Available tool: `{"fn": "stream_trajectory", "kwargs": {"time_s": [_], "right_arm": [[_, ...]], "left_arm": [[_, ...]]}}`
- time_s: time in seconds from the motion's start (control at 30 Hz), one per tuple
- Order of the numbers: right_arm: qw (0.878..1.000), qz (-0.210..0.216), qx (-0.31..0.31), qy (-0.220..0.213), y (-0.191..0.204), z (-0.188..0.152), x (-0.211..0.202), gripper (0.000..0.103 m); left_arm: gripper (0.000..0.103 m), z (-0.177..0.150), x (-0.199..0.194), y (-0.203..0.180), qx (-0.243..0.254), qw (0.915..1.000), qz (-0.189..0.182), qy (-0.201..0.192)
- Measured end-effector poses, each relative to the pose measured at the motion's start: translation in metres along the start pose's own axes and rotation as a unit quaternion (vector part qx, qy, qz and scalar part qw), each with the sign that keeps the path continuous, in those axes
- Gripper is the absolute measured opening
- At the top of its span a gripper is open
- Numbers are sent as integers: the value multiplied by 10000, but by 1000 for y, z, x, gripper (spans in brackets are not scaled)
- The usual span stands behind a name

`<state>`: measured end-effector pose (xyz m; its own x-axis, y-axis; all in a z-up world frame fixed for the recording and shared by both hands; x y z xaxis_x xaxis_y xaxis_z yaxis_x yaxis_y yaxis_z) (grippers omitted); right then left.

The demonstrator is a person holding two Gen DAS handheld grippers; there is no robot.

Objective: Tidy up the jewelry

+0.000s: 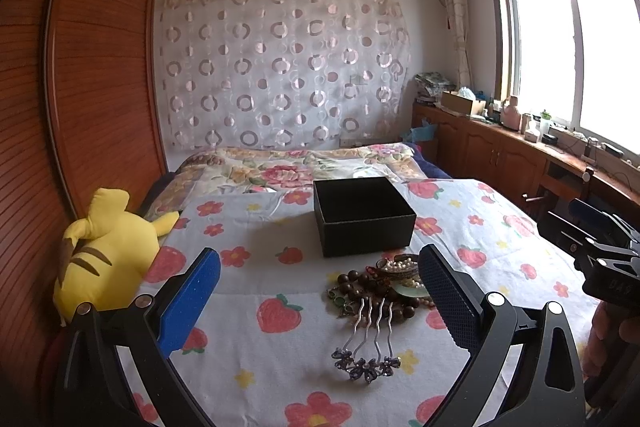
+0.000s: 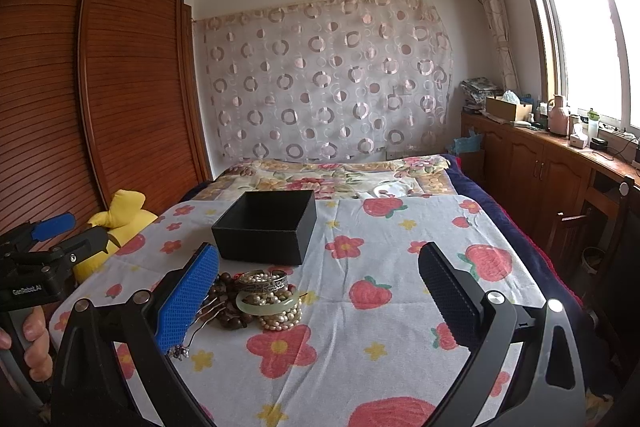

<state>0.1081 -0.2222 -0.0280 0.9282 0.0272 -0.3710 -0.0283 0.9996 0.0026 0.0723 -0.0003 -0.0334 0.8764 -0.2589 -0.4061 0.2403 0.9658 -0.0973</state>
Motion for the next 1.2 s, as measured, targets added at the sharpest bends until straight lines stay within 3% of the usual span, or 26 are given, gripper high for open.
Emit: {"fn": "stream_trajectory", "kwargs": {"time_s": [0.3,1.2], "right_arm": [[10000,11,2,0,0,0,0,101],[10000,15,18,-10,-1,0,-1,101]], "left_arm": [[96,18,-13,-5,12,10000,-6,-27],[96,18,-12,-4,17,10000,-3,-60]]}}
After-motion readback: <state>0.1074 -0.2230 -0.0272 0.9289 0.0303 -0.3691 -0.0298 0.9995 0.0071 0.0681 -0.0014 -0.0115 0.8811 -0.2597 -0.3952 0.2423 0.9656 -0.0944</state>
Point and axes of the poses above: each gripper's, at about its wrist camera, not at the fingertips, and x roughly the way its jaws point, y to its left, z to its top, the point moved 8 cm from there along x, roughly the way its jaws point, and after that the axes turned 15 degrees about -z, right-handed, at the moved point
